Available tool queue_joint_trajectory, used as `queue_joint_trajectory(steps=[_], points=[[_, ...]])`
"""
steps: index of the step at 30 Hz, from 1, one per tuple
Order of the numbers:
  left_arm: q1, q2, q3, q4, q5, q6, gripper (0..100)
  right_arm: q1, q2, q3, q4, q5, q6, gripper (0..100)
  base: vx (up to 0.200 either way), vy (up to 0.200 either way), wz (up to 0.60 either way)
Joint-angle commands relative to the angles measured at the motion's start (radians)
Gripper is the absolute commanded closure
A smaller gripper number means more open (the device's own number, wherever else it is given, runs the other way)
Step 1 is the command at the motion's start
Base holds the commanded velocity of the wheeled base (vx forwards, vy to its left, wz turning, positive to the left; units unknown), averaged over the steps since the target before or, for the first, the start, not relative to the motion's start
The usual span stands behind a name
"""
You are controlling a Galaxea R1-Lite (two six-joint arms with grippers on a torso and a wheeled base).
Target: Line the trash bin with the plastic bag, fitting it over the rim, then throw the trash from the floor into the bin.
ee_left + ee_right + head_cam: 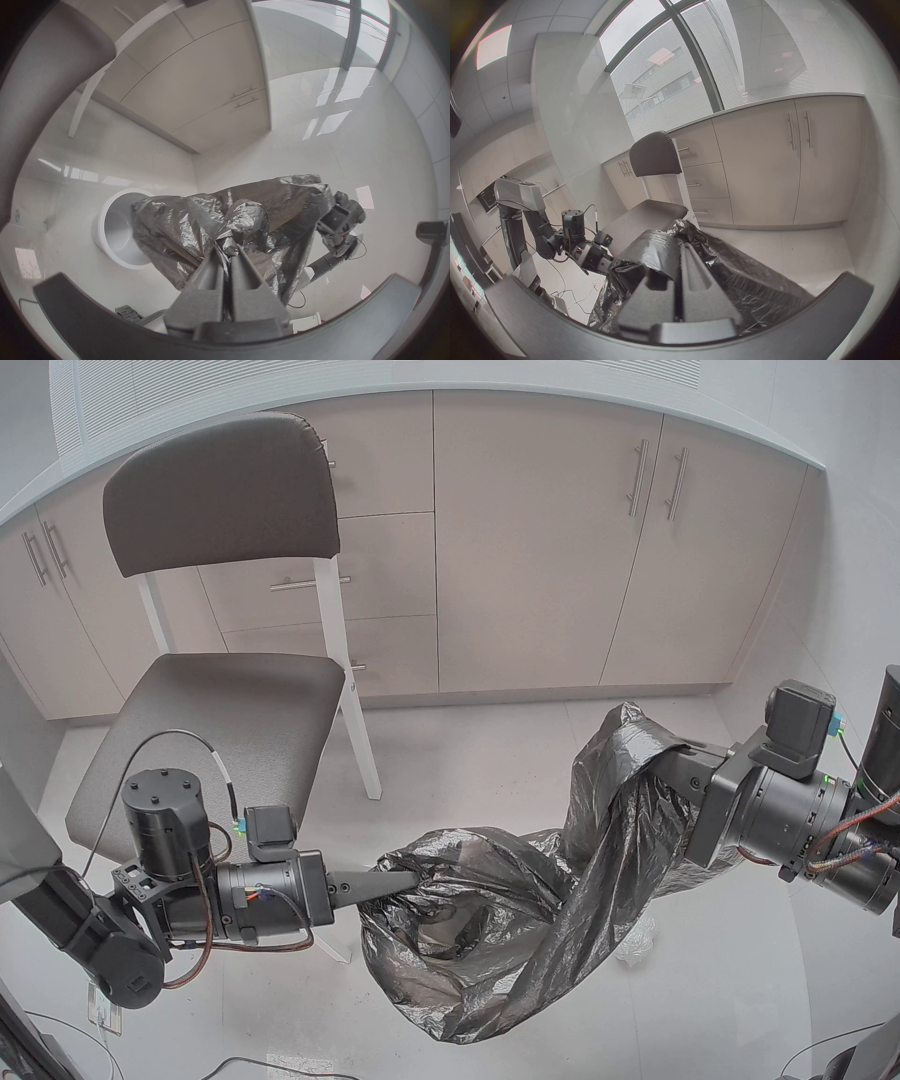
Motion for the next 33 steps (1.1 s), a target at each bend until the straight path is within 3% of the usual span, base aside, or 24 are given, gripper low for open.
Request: queue_joint_trajectory(steps=[1,7,10,15,25,33], points=[[-0.002,0.108,-0.013,-0.002,0.000,0.000,100,-0.003,0.007,-0.009,0.008,-0.005,-0.001,100,0.000,0.000,0.00],[0.000,0.163,-0.012,-0.051,0.002,-0.001,100,-0.025,0.015,-0.008,0.003,0.009,0.001,100,0.000,0.000,0.00],[0.004,0.199,-0.005,-0.101,0.003,-0.003,100,-0.036,0.070,-0.003,-0.001,0.055,0.004,100,0.000,0.000,0.00],[0.009,0.255,-0.005,-0.138,0.008,-0.003,100,-0.037,0.166,-0.003,-0.021,0.073,0.037,100,0.000,0.000,0.00],[0.090,0.432,0.001,-0.301,0.012,0.014,100,-0.077,0.461,0.017,-0.314,0.075,0.060,100,0.000,0.000,0.00],[0.121,0.485,-0.005,-0.325,0.014,0.069,100,-0.085,0.608,0.023,-0.475,0.075,0.059,100,0.000,0.000,0.00]])
